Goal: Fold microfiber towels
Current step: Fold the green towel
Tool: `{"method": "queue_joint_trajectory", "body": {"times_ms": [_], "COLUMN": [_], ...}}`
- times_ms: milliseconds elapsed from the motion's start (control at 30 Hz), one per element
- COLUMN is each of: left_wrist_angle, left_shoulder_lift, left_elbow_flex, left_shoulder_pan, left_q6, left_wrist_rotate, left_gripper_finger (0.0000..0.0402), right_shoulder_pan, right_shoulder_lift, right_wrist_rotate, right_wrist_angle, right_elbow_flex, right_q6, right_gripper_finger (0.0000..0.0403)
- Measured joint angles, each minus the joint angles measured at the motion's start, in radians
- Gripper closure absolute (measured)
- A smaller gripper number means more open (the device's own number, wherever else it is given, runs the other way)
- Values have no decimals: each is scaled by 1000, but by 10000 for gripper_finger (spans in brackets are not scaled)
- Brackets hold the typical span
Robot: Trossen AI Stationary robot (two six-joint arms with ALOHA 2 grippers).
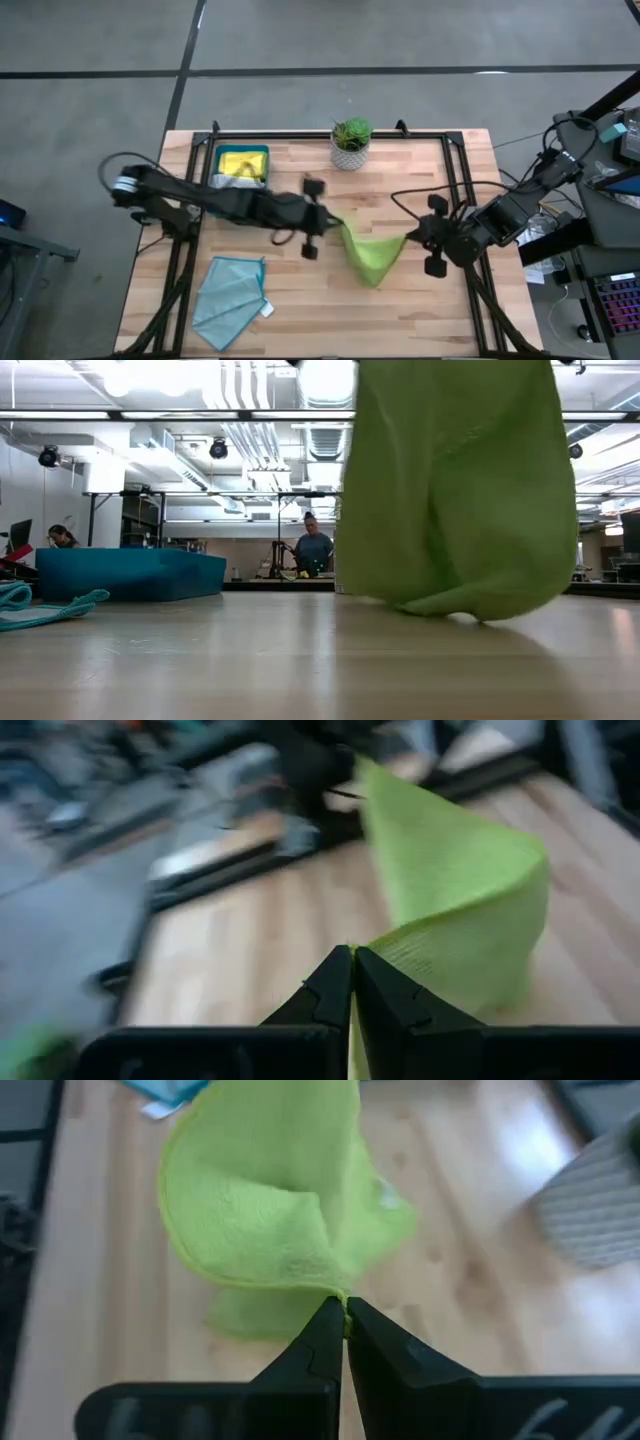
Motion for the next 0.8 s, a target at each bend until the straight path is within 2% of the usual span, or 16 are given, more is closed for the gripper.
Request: {"method": "queue_joint_trajectory", "body": {"times_ms": [167,333,400,500,600,700,800], "left_wrist_angle": [-7,-10,-17,-51,-61,-60,-32], "left_shoulder_lift": [-157,-264,-288,-307,-326,-332,-329], "left_elbow_flex": [-59,-89,-91,-98,-135,-208,-305], "left_shoulder_pan": [32,111,141,150,127,92,24], "left_q6": [-6,-5,3,50,78,70,8], "left_wrist_rotate": [-148,-161,-164,-129,-18,85,113], "left_gripper_finger": [401,402,402,402,402,402,402], "right_shoulder_pan": [-6,-30,-36,-35,-28,-24,-11], "right_shoulder_lift": [-1,-1,0,1,2,6,29], "right_wrist_rotate": [163,351,394,385,337,210,76], "right_wrist_angle": [-92,-152,-147,-145,-144,-140,-128], "right_elbow_flex": [65,134,156,165,146,112,56], "right_q6": [-25,-53,-77,-78,-69,-18,41], "right_gripper_finger": [394,394,394,394,394,394,394]}}
